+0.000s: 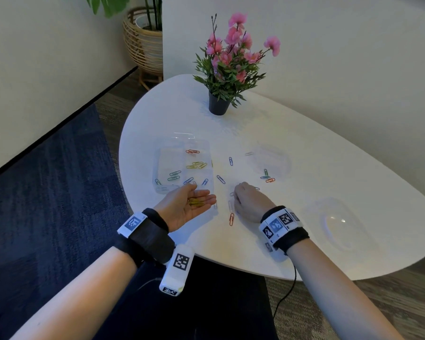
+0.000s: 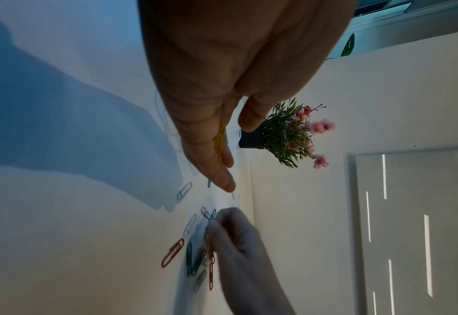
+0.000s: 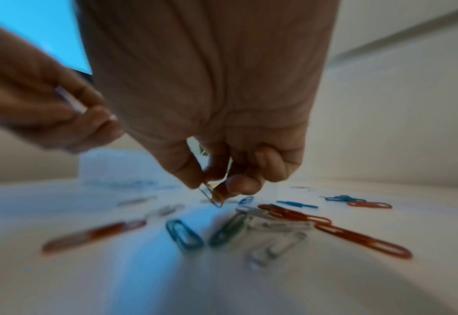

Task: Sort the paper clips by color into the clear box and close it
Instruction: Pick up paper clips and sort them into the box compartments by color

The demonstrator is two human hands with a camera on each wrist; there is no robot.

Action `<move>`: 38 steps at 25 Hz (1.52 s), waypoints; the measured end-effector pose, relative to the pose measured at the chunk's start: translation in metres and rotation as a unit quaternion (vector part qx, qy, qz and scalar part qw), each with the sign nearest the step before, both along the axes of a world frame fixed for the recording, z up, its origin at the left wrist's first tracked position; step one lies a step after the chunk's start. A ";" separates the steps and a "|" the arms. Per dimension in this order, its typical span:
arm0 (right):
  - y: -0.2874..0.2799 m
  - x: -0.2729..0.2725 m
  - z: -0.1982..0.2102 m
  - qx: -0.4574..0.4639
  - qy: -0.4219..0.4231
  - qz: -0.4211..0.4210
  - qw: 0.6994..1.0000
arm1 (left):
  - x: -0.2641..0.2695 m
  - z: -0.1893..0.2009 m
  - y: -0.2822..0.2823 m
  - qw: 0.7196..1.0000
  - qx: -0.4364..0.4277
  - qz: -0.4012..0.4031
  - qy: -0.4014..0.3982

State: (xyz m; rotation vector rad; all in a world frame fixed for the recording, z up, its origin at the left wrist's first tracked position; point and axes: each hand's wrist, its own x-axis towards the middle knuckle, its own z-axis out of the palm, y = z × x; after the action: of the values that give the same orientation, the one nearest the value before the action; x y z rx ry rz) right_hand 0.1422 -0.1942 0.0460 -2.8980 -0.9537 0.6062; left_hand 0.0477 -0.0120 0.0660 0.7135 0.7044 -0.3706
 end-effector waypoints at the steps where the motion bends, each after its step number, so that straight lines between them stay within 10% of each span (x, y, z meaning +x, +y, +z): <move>1: -0.001 0.000 0.003 0.076 0.013 -0.035 0.996 | 0.000 0.000 -0.001 1.000 0.003 -0.002 0.002; 6: 0.019 -0.017 0.031 0.374 0.051 -0.068 0.923 | 0.009 0.000 -0.011 1.000 0.011 -0.025 -0.005; 14: -0.020 0.008 0.008 0.389 0.034 -0.229 0.892 | 0.047 0.024 0.003 0.985 0.160 0.004 -0.070; 21: -0.058 0.033 0.002 0.278 -0.032 -0.263 0.923 | 0.089 0.022 0.019 0.775 0.599 -0.148 -0.135; 27: -0.060 0.073 -0.007 0.104 -0.054 -0.219 0.969 | 0.061 0.007 -0.015 0.701 0.641 -0.184 -0.255; 38: -0.050 0.065 -0.004 0.127 -0.036 -0.195 0.972 | 0.097 -0.018 -0.078 0.516 0.671 -0.467 -0.257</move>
State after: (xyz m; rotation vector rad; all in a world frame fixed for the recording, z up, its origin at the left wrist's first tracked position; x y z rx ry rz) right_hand 0.2076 -0.2447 0.0424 -2.7722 -0.4051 0.3253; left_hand 0.1450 -0.0902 0.0484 2.6417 -0.2440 -0.4978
